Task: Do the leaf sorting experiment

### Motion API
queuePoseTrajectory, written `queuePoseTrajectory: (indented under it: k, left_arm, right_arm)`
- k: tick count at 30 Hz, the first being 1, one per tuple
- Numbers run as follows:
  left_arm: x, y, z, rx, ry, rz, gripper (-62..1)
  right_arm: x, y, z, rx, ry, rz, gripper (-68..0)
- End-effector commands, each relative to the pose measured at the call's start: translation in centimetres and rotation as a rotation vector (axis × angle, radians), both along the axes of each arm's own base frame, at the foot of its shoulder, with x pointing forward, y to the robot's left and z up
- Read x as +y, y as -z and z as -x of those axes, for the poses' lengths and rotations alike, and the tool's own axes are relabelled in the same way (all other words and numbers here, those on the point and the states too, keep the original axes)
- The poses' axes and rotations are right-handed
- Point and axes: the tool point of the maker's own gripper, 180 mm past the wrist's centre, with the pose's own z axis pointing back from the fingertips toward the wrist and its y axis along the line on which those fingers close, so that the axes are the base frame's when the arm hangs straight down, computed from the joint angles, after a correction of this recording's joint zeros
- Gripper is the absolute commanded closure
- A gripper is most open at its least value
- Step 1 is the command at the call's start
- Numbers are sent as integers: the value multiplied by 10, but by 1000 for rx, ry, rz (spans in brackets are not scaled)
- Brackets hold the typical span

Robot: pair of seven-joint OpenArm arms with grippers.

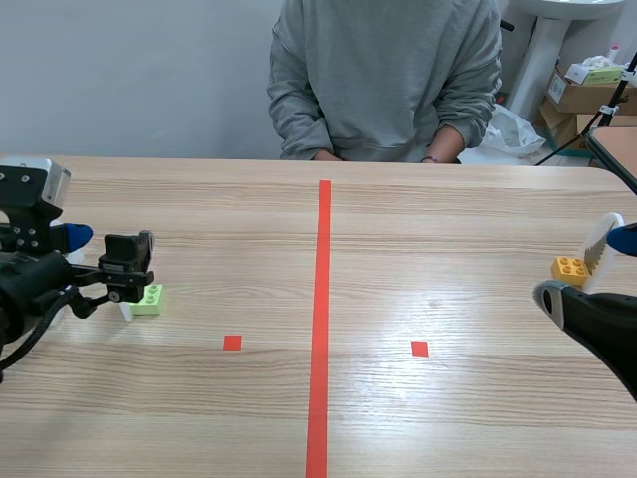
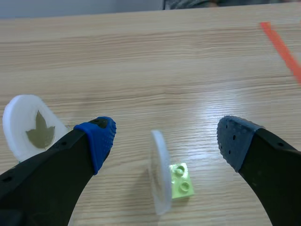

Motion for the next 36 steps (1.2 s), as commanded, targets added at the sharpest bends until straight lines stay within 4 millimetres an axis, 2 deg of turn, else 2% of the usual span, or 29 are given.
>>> queuePoseTrajectory:
  k: [1, 7, 13, 16, 22, 26, 30, 36]
  left_arm:
    - [-3, -15, 3, -37, 38, -6, -469]
    - [-42, -53, 30, -92, 233, 35, -469]
    - [-87, -87, 71, -128, 470, 117, -469]
    - [-104, -98, 90, -133, 554, 152, -469]
    - [-118, -103, 114, -119, 605, 176, -470]
    - [-118, -93, 125, -81, 608, 162, -515]
    - [-119, -84, 137, -43, 603, 185, -523]
    - [-125, -86, 152, -29, 613, 216, -523]
  right_arm:
    - [4, -7, -2, -22, -15, -16, -679]
    - [4, -7, -2, -22, -15, -16, -679]
    - [4, -7, -2, -22, -15, -16, -679]
    - [4, -7, -2, -22, -15, -15, -679]
    - [4, -7, -2, -22, -15, -15, -679]
    - [4, -7, -2, -22, -15, -15, -679]
    - [4, -7, -2, -22, -15, -15, -679]
    - [4, -6, -2, -21, -15, -12, -679]
